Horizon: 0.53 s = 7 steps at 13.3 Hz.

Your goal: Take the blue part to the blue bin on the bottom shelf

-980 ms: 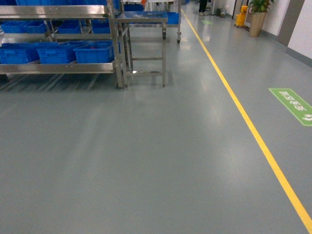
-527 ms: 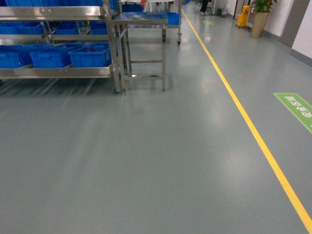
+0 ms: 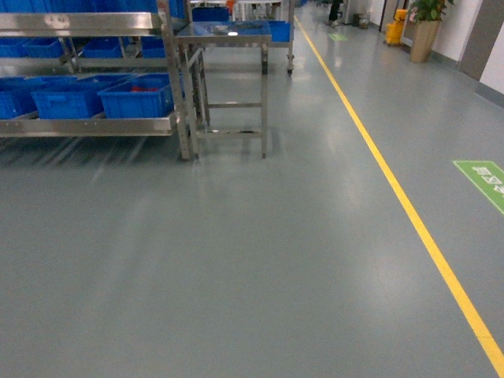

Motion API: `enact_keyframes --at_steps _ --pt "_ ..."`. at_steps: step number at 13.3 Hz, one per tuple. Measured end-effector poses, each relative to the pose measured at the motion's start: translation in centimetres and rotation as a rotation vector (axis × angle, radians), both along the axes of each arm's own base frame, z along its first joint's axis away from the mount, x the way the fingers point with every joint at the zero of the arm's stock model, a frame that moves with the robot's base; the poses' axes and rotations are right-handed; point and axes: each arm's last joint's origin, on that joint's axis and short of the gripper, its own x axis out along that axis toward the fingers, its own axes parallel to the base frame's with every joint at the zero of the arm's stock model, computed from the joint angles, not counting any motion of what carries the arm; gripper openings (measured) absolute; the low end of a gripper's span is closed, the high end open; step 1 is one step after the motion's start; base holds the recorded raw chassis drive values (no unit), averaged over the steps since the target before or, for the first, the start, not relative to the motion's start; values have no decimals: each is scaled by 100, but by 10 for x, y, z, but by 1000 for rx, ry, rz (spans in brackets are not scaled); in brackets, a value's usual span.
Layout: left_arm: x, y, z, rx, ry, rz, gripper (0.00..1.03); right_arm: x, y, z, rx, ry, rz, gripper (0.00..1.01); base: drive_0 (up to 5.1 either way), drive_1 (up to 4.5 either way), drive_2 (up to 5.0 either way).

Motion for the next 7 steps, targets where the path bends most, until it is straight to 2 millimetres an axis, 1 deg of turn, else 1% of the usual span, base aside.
enact_keyframes --at_steps 7 --pt "0 0 0 0 0 0 43 0 0 0 0 -2 -1 98 3 429 -423"
